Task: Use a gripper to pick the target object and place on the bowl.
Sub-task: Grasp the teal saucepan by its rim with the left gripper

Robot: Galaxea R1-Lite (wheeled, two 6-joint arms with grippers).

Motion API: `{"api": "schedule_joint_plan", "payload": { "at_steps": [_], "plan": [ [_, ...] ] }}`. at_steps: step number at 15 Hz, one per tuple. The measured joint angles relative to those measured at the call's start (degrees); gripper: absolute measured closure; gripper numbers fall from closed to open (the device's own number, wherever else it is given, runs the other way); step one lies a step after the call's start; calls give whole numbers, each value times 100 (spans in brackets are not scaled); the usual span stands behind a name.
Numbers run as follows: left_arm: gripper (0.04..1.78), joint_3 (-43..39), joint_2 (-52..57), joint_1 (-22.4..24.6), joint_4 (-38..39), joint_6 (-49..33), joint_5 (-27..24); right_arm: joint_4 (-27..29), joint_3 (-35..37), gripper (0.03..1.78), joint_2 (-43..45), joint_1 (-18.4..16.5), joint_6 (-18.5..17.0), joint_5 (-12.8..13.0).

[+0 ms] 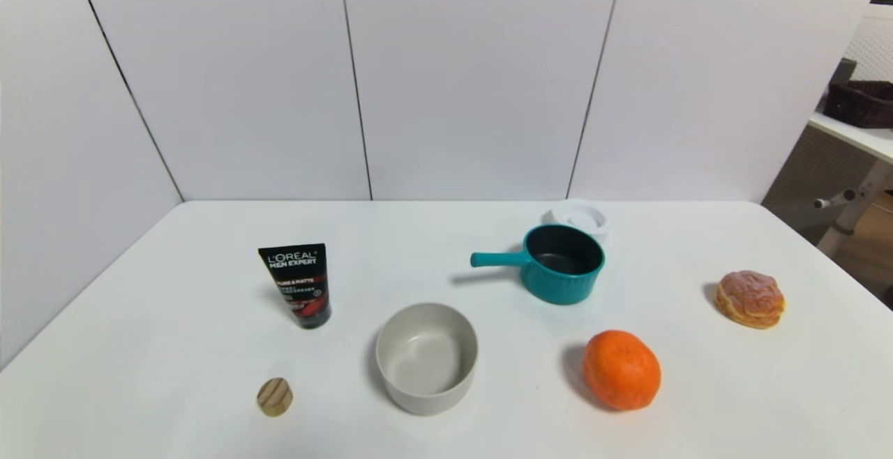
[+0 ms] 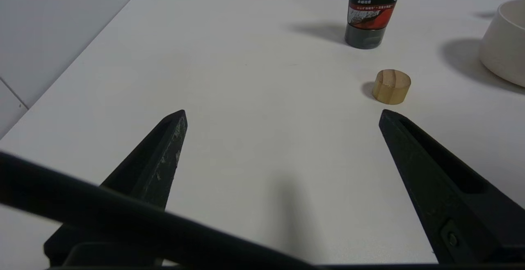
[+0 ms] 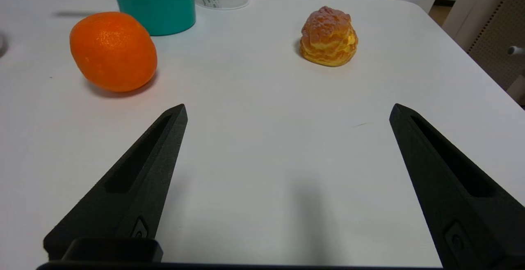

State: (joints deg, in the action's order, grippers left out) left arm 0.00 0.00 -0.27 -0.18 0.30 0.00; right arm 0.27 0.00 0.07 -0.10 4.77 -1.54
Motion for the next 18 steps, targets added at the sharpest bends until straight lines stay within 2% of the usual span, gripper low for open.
{"api": "schedule_joint_plan", "payload": {
  "at_steps": [16, 18],
  "plan": [
    [13, 0, 0, 0, -12, -9, 0, -2, 0, 11, 0, 0, 7, -2],
    [13, 110, -40, 0, -238, 63, -5, -2, 0, 11, 0, 0, 0, 0]
  ]
}}
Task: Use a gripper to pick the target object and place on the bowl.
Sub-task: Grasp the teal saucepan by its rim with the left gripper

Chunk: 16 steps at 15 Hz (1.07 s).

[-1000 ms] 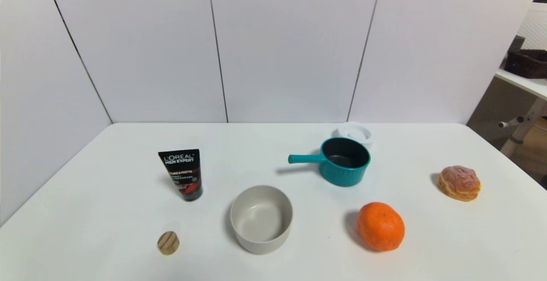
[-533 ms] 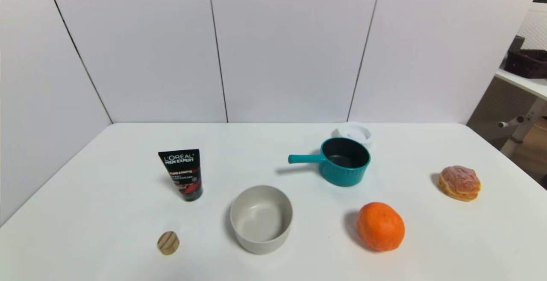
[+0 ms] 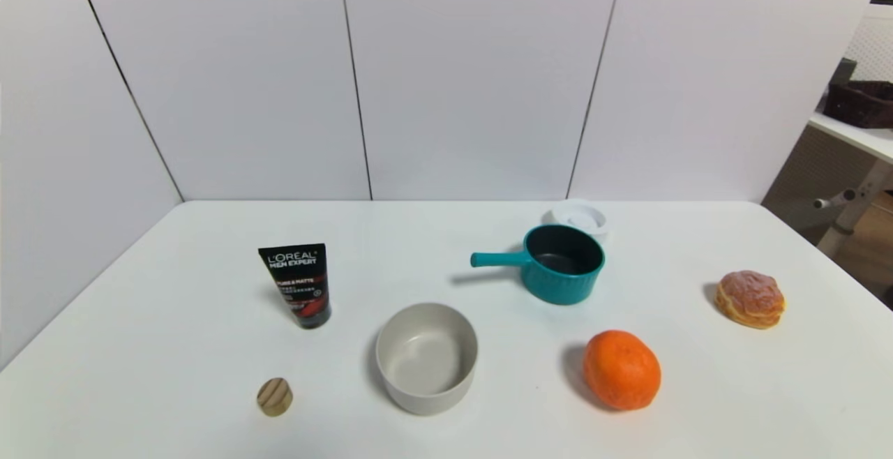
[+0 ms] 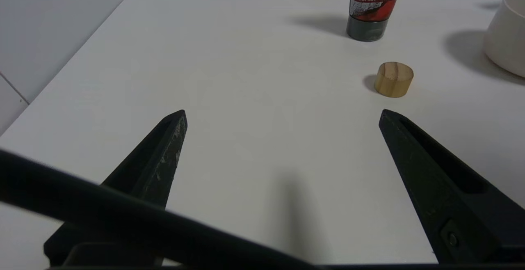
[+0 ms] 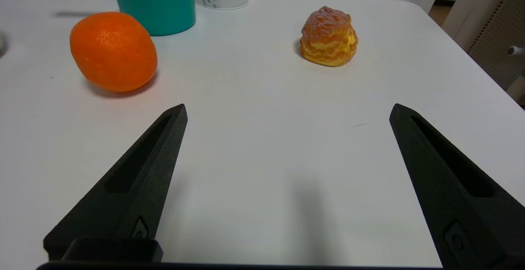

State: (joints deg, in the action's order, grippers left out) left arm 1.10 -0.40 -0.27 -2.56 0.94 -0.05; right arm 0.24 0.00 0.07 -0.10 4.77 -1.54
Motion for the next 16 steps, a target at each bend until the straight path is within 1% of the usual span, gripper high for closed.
{"api": "schedule_joint_plan", "payload": {
  "at_steps": [1, 3, 5, 7, 10, 13, 16],
  "plan": [
    [13, 173, -78, 0, -204, 104, -9, 0, 0, 11, 0, 0, 2, -2],
    [13, 807, -466, -2, -702, 534, -11, 0, 0, 11, 0, 0, 2, -2],
    [13, 1557, -1059, -30, -1231, 997, -33, 0, 0, 11, 0, 0, 2, 0],
    [13, 2214, -1770, -63, -1548, 1380, -133, 0, 0, 11, 0, 0, 2, -2],
    [13, 3117, -3085, -149, -1664, 1950, -468, 2, 0, 11, 0, 0, 2, 0],
    [13, 4079, -4593, -293, -1707, 2584, -970, 2, 0, 11, 0, 0, 0, -2],
    [13, 5097, -6128, -592, -1712, 3210, -1445, 2, 0, 11, 0, 0, 2, 0]
  ]
}}
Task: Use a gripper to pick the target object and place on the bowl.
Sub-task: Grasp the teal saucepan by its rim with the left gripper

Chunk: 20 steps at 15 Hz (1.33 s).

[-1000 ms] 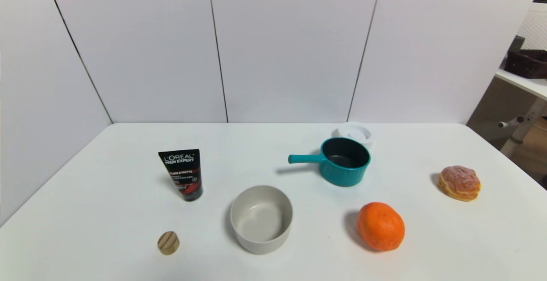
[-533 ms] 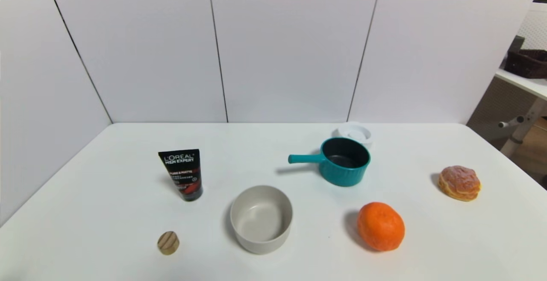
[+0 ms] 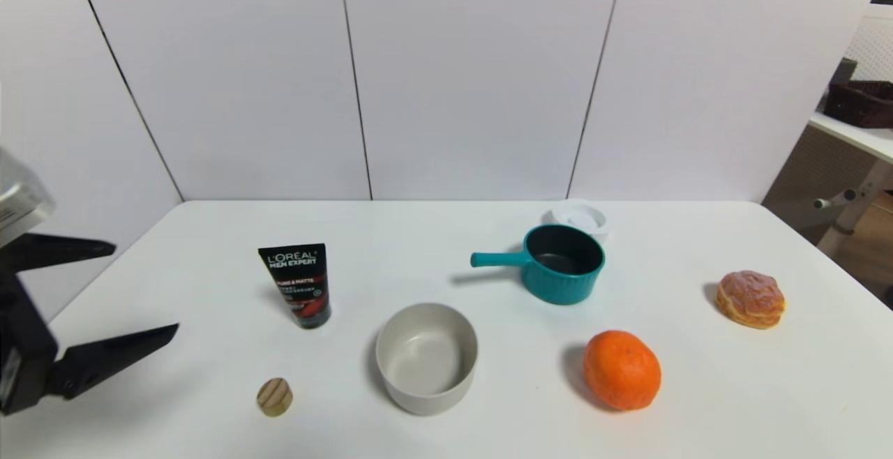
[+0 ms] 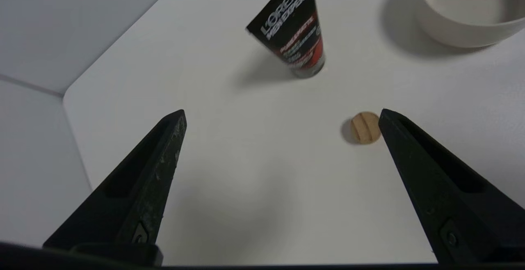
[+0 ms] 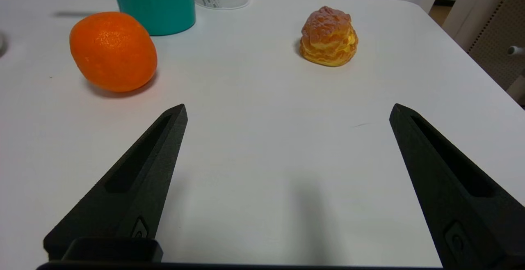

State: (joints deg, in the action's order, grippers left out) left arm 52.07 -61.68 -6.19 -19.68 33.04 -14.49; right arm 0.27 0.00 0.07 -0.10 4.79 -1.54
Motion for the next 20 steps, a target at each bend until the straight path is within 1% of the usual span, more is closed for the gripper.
{"api": "schedule_joint_plan", "payload": {
  "at_steps": [3, 6, 8, 10, 12, 16, 20],
  "plan": [
    [13, 1001, -1390, -618, -9, 243, -245, -2, 0, 11, 0, 0, -2, -2],
    [13, 2057, -2566, -1324, -22, 295, -304, 0, 0, 11, 0, 0, 2, -2],
    [13, 2616, -3181, -1827, -39, 310, -308, -2, 0, 11, 0, 0, 0, 0],
    [13, 3001, -3608, -2211, -44, 307, -302, 0, 0, 11, 0, 0, 2, 0],
    [13, 3270, -3925, -2495, -39, 307, -306, 0, 0, 11, 0, 0, 0, -2],
    [13, 3812, -4524, -2999, -33, 279, -317, 0, 0, 11, 0, 0, -2, 0],
    [13, 4520, -5105, -3449, -30, 257, -330, 2, 0, 11, 0, 0, 2, -2]
  ]
}}
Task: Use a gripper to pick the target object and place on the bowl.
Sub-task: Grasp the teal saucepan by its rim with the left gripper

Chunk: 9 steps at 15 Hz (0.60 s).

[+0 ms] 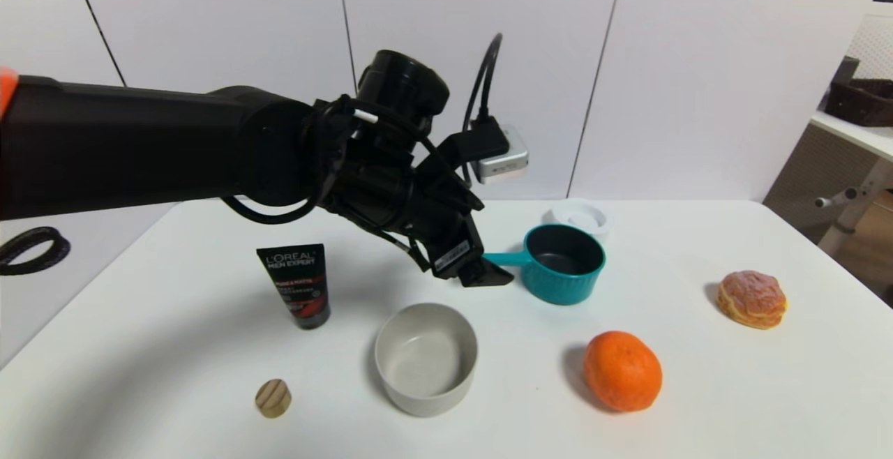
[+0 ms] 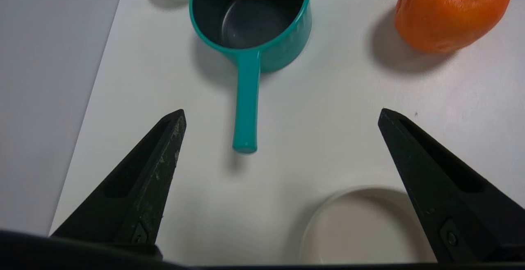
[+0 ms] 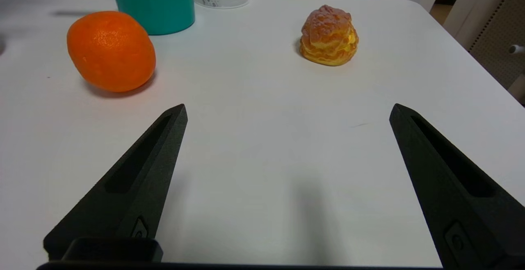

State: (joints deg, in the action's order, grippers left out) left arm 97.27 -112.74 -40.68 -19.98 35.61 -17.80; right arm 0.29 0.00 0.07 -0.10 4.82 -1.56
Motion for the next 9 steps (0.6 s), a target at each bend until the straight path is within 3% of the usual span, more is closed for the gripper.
{"api": "schedule_joint_plan", "payload": {
  "at_steps": [4, 9],
  "plan": [
    [13, 736, -584, -328, 37, -11, -89, -5, 0, 11, 0, 0, -2, 5],
    [13, 1471, -1317, -397, 88, -33, -446, 0, 0, 11, 0, 0, -2, 0]
  ]
}}
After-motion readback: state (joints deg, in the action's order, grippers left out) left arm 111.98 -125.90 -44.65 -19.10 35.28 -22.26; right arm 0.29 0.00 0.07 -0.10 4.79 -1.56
